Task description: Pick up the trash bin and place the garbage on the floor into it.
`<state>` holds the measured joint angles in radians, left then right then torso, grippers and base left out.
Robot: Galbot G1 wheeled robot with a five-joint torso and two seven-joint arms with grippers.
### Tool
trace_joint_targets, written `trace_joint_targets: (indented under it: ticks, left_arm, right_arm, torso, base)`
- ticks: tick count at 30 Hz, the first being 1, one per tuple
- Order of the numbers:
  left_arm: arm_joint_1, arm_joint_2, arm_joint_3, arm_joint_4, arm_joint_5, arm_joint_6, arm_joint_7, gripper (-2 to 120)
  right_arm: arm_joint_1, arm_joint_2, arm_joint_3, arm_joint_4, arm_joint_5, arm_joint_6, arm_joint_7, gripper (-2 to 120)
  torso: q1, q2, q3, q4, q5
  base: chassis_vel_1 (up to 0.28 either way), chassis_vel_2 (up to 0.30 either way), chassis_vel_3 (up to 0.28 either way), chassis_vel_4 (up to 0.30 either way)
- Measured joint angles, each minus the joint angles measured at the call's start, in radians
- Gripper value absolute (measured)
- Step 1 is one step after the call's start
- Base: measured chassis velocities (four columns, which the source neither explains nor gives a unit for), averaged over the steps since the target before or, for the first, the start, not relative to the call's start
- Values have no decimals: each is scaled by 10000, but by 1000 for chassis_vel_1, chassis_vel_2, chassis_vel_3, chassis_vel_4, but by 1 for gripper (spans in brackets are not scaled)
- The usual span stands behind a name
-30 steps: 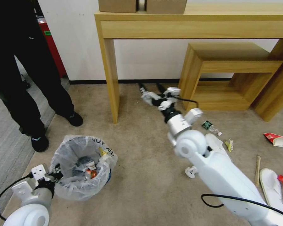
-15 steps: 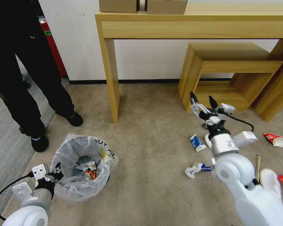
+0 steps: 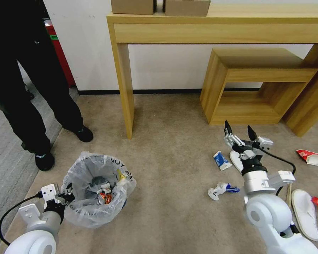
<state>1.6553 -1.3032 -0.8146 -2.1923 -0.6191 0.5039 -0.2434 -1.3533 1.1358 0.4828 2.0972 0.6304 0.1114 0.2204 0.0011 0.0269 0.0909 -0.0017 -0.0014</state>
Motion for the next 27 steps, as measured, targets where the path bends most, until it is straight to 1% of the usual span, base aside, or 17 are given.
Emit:
trace_joint_targets:
  ticks: [1, 5, 10, 16, 27]
  left_arm:
    - [0, 0, 0, 0, 0, 0, 0, 1]
    - [72, -95, -46, 27, 609, -55, 529, 1]
    - [81, -197, -50, 78, 665, -214, 730, 1]
    - [80, -267, -52, 128, 635, -649, 793, 1]
    - [76, -343, -84, 240, 595, -955, 816, 1]
  right_arm:
    - [0, 0, 0, 0, 0, 0, 0, 100]
    - [113, 7, -149, -258, -107, -91, 138, 100]
    - [174, -62, -198, -325, -145, -219, 226, 100]
    - [94, -146, -182, -505, -306, -137, 230, 100]
    - [183, -65, -283, -820, -637, -64, 220, 100]
  torso:
    - [0, 0, 0, 0, 0]
    - [0, 0, 0, 1, 1]
    - [0, 0, 0, 1, 0]
    - [1, -1, 0, -1, 0]
    - [0, 0, 0, 0, 0]
  base:
    - [0, 0, 0, 0]
    - [0, 0, 0, 0]
    - [0, 0, 0, 0]
    - [0, 0, 0, 0]
    - [0, 0, 0, 0]
